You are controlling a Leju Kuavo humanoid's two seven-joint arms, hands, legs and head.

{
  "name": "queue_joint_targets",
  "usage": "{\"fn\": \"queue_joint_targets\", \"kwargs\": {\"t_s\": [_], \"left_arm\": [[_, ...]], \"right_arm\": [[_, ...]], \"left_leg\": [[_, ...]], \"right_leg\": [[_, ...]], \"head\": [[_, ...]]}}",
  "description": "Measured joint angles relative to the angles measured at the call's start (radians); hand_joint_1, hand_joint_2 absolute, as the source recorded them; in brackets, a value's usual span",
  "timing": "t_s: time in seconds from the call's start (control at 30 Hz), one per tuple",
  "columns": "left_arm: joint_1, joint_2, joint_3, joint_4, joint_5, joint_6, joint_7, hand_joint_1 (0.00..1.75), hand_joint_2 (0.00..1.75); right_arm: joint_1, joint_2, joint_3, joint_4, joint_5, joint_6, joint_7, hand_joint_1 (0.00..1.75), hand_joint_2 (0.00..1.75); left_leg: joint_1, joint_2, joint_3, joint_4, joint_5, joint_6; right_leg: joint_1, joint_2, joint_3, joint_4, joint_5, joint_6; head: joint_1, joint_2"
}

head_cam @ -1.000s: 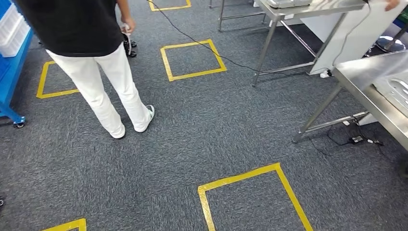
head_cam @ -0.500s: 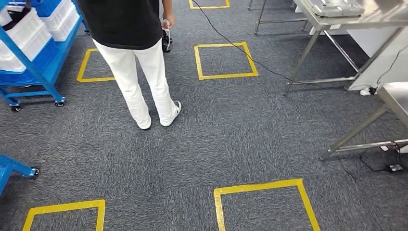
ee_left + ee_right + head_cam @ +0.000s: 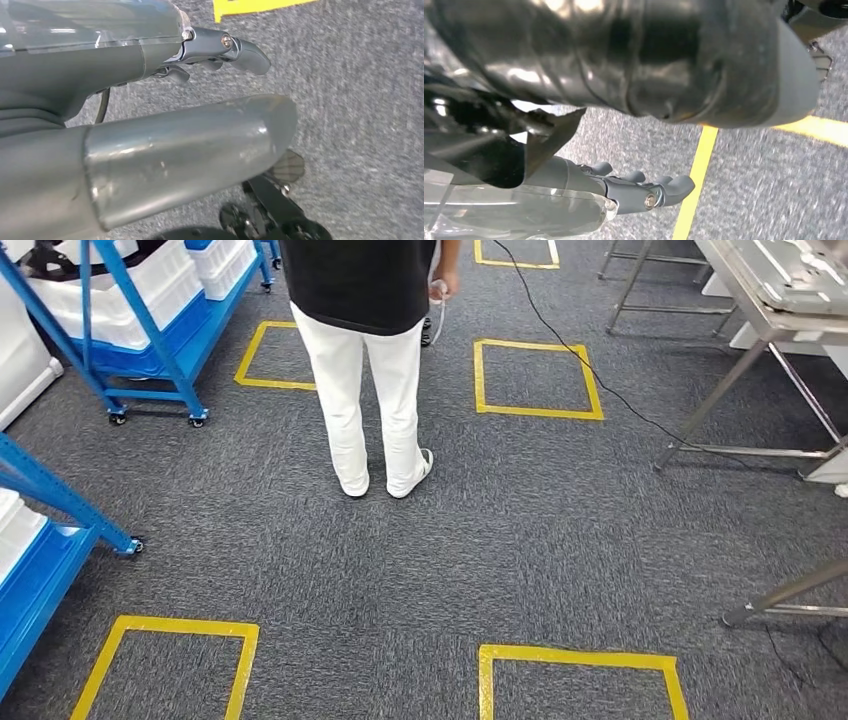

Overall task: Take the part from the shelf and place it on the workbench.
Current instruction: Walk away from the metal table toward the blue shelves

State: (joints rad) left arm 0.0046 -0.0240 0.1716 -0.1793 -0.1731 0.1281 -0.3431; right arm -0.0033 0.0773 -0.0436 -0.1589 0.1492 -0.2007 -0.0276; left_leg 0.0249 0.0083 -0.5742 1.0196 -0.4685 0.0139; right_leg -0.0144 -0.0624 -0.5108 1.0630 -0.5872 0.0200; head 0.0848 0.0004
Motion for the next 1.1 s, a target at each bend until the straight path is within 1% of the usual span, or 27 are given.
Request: {"fn": "queue_joint_targets", "kwargs": {"t_s": [0.03,0.1,0.13,0.17,0.2,0.23,0.3,0.33,0.37,0.4,0.43,0.47,0.5,0.57,0.6,0.63,0.67,0.7,0.73,0.8,0.83,0.87,0.93,0.97,1.0,1.07,1.1], "left_arm": [[-0.001,0.000,0.000,0.000,0.000,0.000,0.000,0.00,0.00],[-0.003,0.000,0.000,0.000,-0.002,0.000,0.000,0.00,0.00],[-0.003,0.000,0.000,0.000,-0.003,0.000,0.000,0.00,0.00],[-0.002,0.000,0.000,0.000,-0.003,0.000,0.000,0.00,0.00],[-0.002,0.000,0.000,0.000,-0.004,-0.001,0.000,0.00,0.00],[-0.002,0.000,0.000,0.000,-0.004,-0.001,0.000,0.00,0.00],[-0.003,-0.002,0.000,0.000,-0.005,-0.002,-0.001,0.00,0.00],[-0.003,-0.003,-0.001,0.000,-0.005,-0.002,-0.001,0.00,0.00],[-0.002,-0.004,-0.001,0.000,-0.005,-0.003,-0.002,0.00,0.00],[-0.001,-0.003,-0.001,0.000,-0.005,-0.003,-0.002,0.00,0.00],[0.000,-0.003,-0.001,0.000,-0.005,-0.003,-0.002,0.00,0.00],[0.001,-0.003,-0.001,0.000,-0.005,-0.003,-0.002,0.00,0.00],[0.000,-0.002,-0.001,0.000,-0.006,-0.003,-0.002,0.00,0.00],[-0.003,-0.001,-0.001,0.000,-0.005,-0.003,-0.001,0.00,0.00],[-0.004,0.000,-0.001,0.000,-0.005,-0.003,-0.001,0.00,0.00],[-0.003,0.000,-0.001,0.000,-0.005,-0.003,-0.001,0.00,0.00],[-0.002,0.000,-0.001,0.000,-0.005,-0.003,-0.001,0.00,0.00],[0.000,0.000,-0.001,0.000,-0.005,-0.003,-0.001,0.00,0.00],[0.001,0.001,-0.001,0.000,-0.005,-0.002,-0.001,0.00,0.00],[-0.002,0.002,-0.001,0.000,-0.005,-0.002,-0.001,0.00,0.00],[-0.003,0.002,-0.001,0.000,-0.005,-0.002,-0.001,0.00,0.00],[-0.003,0.002,-0.001,0.000,-0.005,-0.001,-0.001,0.00,0.00],[-0.001,0.003,-0.001,0.000,-0.005,0.000,-0.002,0.00,0.00],[0.000,0.003,-0.001,0.000,-0.005,0.001,-0.001,0.00,0.00],[0.000,0.003,0.000,0.000,-0.005,0.001,-0.001,0.00,0.00],[-0.002,0.003,0.000,0.000,-0.005,0.001,-0.001,0.00,0.00],[-0.003,0.003,0.000,0.000,-0.005,0.001,-0.001,0.00,0.00]], "right_arm": [[0.002,0.001,0.000,0.000,0.000,0.002,0.000,0.00,0.00],[0.005,0.002,0.000,0.000,0.000,0.004,0.000,0.00,0.00],[0.005,0.002,0.000,0.000,0.001,0.005,0.000,0.00,0.00],[0.006,0.002,0.000,0.000,0.001,0.005,0.000,0.00,0.00],[0.006,0.002,0.000,0.000,0.001,0.005,0.000,0.00,0.00],[0.006,0.002,0.000,0.000,0.001,0.004,0.000,0.00,0.00],[0.009,0.001,0.000,0.001,0.001,0.004,0.002,0.00,0.00],[0.009,0.000,0.000,0.001,0.001,0.004,0.002,0.00,0.00],[0.008,0.000,0.000,0.001,0.001,0.004,0.003,0.00,0.00],[0.005,0.000,0.000,0.001,0.001,0.004,0.003,0.00,0.00],[0.003,0.000,0.000,0.001,0.001,0.004,0.003,0.00,0.00],[0.003,0.001,0.000,0.001,0.001,0.003,0.003,0.00,0.00],[0.004,0.002,0.000,0.001,0.001,0.003,0.003,0.00,0.00],[0.008,0.002,0.000,0.001,0.002,0.003,0.003,0.00,0.00],[0.010,0.002,0.000,0.001,0.003,0.003,0.003,0.00,0.00],[0.010,0.002,0.000,0.001,0.003,0.003,0.003,0.00,0.00],[0.010,0.003,0.000,0.001,0.003,0.003,0.003,0.00,0.00],[0.009,0.004,0.000,0.001,0.003,0.003,0.003,0.00,0.00],[0.009,0.005,0.000,0.001,0.003,0.003,0.003,0.00,0.00],[0.007,0.006,0.000,0.001,0.003,0.003,0.003,0.00,0.00],[0.006,0.006,0.000,0.001,0.003,0.003,0.002,0.00,0.00],[0.004,0.006,0.000,0.001,0.003,0.002,0.002,0.00,0.00],[-0.001,0.007,0.000,0.001,0.004,0.002,0.002,0.00,0.00],[-0.003,0.008,0.000,0.001,0.004,0.002,0.002,0.00,0.00],[-0.002,0.008,0.000,0.000,0.004,0.002,0.002,0.00,0.00],[0.002,0.008,0.000,0.000,0.004,0.002,0.003,0.00,0.00],[0.004,0.008,0.000,0.001,0.004,0.002,0.004,0.00,0.00]], "left_leg": [[-0.001,-0.009,-0.002,-0.001,0.002,0.005],[-0.007,-0.030,-0.007,0.000,0.004,0.011],[-0.011,-0.042,-0.008,0.000,0.005,0.013],[-0.014,-0.056,-0.007,0.000,0.005,0.014],[-0.016,-0.071,-0.006,0.000,0.006,0.014],[-0.016,-0.084,-0.004,0.000,0.006,0.014],[-0.016,-0.109,-0.005,0.000,0.009,0.010],[-0.014,-0.120,-0.008,0.000,0.011,0.006],[-0.013,-0.131,-0.010,-0.002,0.014,0.000],[-0.012,-0.144,-0.013,-0.006,0.018,-0.006],[-0.012,-0.144,-0.013,-0.007,0.019,-0.011],[-0.015,-0.129,-0.018,0.002,0.010,-0.015],[-0.018,-0.103,-0.031,0.029,-0.009,-0.018],[-0.019,-0.043,-0.079,0.137,-0.074,-0.023],[-0.017,-0.029,-0.106,0.198,-0.102,-0.028],[-0.015,-0.021,-0.122,0.238,-0.116,-0.032],[-0.012,-0.016,-0.119,0.243,-0.111,-0.036],[-0.010,-0.010,-0.096,0.209,-0.090,-0.040],[-0.008,0.006,-0.054,0.140,-0.059,-0.042],[-0.011,0.045,0.019,0.016,-0.020,-0.034],[-0.013,0.056,0.037,-0.016,-0.013,-0.027],[-0.016,0.057,0.038,-0.021,-0.015,-0.019],[-0.015,0.036,0.038,-0.027,-0.009,-0.006],[-0.013,0.027,0.039,-0.032,-0.004,0.001],[-0.010,0.017,0.040,-0.037,0.002,0.008],[-0.007,-0.003,0.035,-0.041,0.010,0.018],[-0.008,-0.015,0.031,-0.040,0.013,0.020]], "right_leg": [[-0.001,0.027,-0.028,0.058,-0.035,0.000],[0.000,0.052,-0.096,0.189,-0.092,-0.004],[0.002,0.056,-0.118,0.226,-0.095,-0.008],[0.005,0.060,-0.123,0.226,-0.078,-0.015],[0.009,0.066,-0.109,0.186,-0.041,-0.023],[0.014,0.083,-0.081,0.118,0.003,-0.033],[0.023,0.135,-0.031,-0.004,0.061,-0.048],[0.026,0.150,-0.019,-0.033,0.071,-0.053],[0.028,0.153,-0.017,-0.041,0.070,-0.055],[0.029,0.138,-0.015,-0.048,0.074,-0.057],[0.027,0.123,-0.010,-0.057,0.079,-0.059],[0.024,0.109,-0.004,-0.070,0.086,-0.063],[0.022,0.093,0.000,-0.083,0.092,-0.067],[0.022,0.061,0.002,-0.092,0.097,-0.074],[0.023,0.044,0.000,-0.092,0.097,-0.076],[0.023,0.028,-0.002,-0.090,0.095,-0.075],[0.022,0.013,-0.003,-0.088,0.094,-0.073],[0.021,0.000,-0.004,-0.085,0.092,-0.070],[0.020,-0.013,-0.004,-0.080,0.088,-0.066],[0.020,-0.035,-0.003,-0.069,0.079,-0.055],[0.021,-0.044,-0.001,-0.064,0.075,-0.048],[0.021,-0.052,0.001,-0.063,0.073,-0.042],[0.019,-0.061,0.006,-0.062,0.070,-0.032],[0.017,-0.046,0.005,-0.053,0.060,-0.026],[0.014,-0.020,-0.005,-0.028,0.039,-0.021],[0.008,0.039,-0.053,0.080,-0.030,-0.014],[0.005,0.052,-0.084,0.146,-0.061,-0.012]], "head": [[0.000,0.000],[0.000,0.000],[0.000,0.000],[0.000,0.000],[0.000,0.000],[0.000,0.000],[0.000,0.000],[0.000,0.000],[0.000,0.000],[0.000,0.000],[0.000,0.000],[0.000,0.000],[-0.001,0.000],[-0.001,0.000],[-0.002,0.000],[-0.002,0.000],[-0.002,0.000],[-0.002,0.000],[-0.002,0.000],[-0.002,0.000],[-0.002,0.000],[-0.002,0.000],[-0.001,0.000],[-0.001,0.000],[-0.001,0.000],[-0.001,0.000],[-0.001,0.000]]}}
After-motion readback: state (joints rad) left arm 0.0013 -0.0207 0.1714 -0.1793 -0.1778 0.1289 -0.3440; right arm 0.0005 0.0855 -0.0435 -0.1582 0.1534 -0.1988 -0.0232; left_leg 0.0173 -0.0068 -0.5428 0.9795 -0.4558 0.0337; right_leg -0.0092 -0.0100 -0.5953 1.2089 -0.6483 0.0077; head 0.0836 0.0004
